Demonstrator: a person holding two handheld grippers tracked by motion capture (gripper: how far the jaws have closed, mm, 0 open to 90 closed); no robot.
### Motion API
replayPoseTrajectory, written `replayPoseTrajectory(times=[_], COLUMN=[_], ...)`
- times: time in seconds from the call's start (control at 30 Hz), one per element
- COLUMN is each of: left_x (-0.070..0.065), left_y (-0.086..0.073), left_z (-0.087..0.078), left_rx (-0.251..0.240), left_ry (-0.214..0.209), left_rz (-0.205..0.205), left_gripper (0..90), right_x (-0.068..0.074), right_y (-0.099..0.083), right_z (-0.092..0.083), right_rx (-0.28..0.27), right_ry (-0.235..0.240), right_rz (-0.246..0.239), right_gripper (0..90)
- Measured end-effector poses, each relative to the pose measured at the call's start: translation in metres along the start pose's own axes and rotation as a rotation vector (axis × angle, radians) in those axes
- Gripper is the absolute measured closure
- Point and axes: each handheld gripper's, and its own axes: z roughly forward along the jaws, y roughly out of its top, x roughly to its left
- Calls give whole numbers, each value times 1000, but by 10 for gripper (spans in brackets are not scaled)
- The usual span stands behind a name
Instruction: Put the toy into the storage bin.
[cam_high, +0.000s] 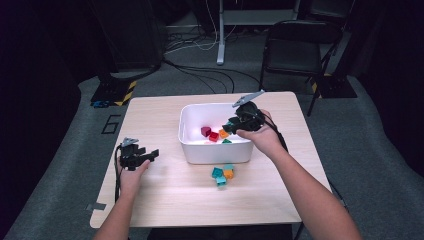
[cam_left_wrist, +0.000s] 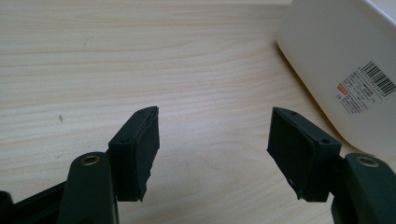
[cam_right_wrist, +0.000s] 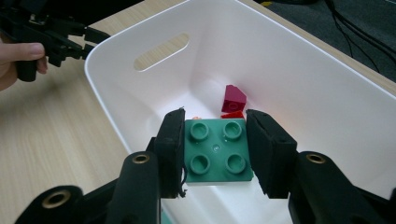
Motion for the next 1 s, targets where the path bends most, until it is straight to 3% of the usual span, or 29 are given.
replayPoseTrajectory(times=[0.3,0.67,1.0], left_x=[0,1,2], left_y=[0,0,0], left_z=[1,0,-1], left_rx=[-2,0,-2], left_ry=[0,-2,0], left_rz=[4,0,-2], left_gripper=[336,336,336], right_x=[-11,-17,-19], right_y=[10,17,16], right_z=[20,43,40], right_rx=[7,31,36], right_ry=[-15,-34,-56], right_rz=[46,62,79], right_gripper=[583,582,539])
